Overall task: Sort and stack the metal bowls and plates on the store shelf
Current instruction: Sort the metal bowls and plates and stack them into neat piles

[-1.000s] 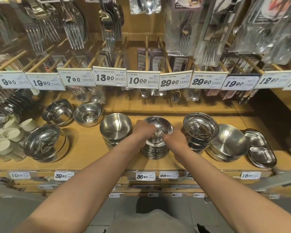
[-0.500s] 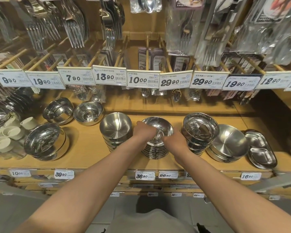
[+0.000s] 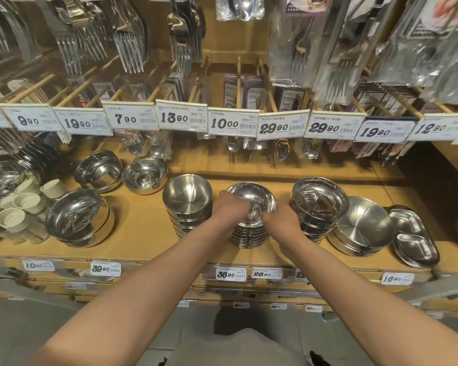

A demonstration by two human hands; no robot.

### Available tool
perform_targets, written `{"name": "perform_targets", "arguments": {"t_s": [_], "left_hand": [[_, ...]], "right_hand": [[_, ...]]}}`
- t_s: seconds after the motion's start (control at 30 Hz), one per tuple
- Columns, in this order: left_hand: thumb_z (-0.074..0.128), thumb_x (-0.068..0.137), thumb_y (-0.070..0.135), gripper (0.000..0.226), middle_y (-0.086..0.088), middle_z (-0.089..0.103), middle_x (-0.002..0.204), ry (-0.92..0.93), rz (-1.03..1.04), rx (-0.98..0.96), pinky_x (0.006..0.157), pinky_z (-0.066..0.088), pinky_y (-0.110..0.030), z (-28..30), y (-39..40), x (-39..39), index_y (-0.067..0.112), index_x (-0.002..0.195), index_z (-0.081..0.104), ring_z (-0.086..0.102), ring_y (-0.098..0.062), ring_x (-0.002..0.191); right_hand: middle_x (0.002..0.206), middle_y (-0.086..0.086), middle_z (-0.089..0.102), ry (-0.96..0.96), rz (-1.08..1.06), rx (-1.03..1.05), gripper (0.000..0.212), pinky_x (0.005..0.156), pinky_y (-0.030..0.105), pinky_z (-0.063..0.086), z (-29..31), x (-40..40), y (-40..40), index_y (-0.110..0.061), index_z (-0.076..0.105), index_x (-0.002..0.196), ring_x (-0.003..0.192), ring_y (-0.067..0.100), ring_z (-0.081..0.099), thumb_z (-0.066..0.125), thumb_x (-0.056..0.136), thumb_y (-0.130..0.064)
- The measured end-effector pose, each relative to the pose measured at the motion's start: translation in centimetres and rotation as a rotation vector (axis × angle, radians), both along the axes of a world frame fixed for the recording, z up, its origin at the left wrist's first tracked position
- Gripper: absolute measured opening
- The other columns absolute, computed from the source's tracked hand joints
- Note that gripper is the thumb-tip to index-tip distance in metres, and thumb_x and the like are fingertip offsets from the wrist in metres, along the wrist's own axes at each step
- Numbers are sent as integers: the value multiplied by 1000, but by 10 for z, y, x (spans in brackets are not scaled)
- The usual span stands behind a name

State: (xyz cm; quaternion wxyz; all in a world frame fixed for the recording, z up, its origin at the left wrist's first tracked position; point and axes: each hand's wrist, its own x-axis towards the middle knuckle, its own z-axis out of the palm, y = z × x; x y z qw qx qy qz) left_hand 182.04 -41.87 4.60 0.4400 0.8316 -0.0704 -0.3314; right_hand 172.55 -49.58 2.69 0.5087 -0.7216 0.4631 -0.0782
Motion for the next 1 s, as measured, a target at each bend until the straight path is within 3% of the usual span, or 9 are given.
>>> {"name": "perform_targets", "arguments": {"t_s": [0.1,0.17,0.3,0.4,0.53,0.6,0.7,0.77,1.0], "left_hand": [[56,81,10,52,-13,65,116,-24,-5,14,55,42,-25,0,-1,0,0,132,50,62,-26,95],[57,82,10,57,-13,63,121,-37,-15,35,61,45,-27,1,-2,1,0,137,47,62,-27,101],[53,84,9,57,-16,60,129,-55,-22,58,77,52,-34,2,-2,2,0,140,44,62,-31,112],[53,85,9,56,-16,59,129,-57,-22,50,73,49,-32,0,-1,2,0,139,44,61,-30,111],[56,84,8,58,-15,59,128,-60,-43,41,73,48,-30,-1,0,0,0,140,44,61,-29,110],[57,84,7,59,-14,59,127,-55,-48,36,72,48,-30,-1,1,0,0,140,43,60,-28,108],[56,84,6,51,-6,60,104,-53,-61,33,58,44,-26,0,4,0,0,135,48,58,-19,87],[54,85,5,43,0,54,86,-58,-58,34,52,39,-24,2,4,0,0,127,52,51,-13,72],[55,84,4,28,-1,53,79,-35,-54,-11,50,35,-24,4,8,-3,-1,111,58,48,-12,66]], "right_hand": [[75,0,44,-4,-11,11,9,49,25,30,-1,0,-1,-13,48,91,59,13,37,56,90,-8],[70,-3,43,-24,-25,11,18,49,24,29,-2,-2,-1,-17,46,80,57,12,38,58,91,-10],[72,-5,49,-68,-30,4,5,51,24,33,-4,-3,1,-15,55,94,61,10,43,59,92,-14],[74,-4,49,-66,-33,8,8,51,25,33,-5,-3,2,-14,56,98,62,11,44,59,91,-11],[68,-6,47,-55,-16,-3,12,49,23,31,-6,-4,1,-19,51,83,57,9,41,58,89,-11],[69,-6,51,-42,-7,-25,4,48,22,32,-6,-6,0,-16,57,88,58,9,44,59,89,-13],[78,-3,58,-29,14,-52,15,50,23,35,-3,-6,2,-11,65,103,65,11,51,61,89,-16],[81,-1,60,-24,27,-74,15,55,26,38,-1,-6,3,-12,66,102,72,16,54,61,89,-18],[91,2,64,-46,27,-60,17,71,32,44,4,-7,3,-12,65,104,83,21,55,60,90,-21]]}}
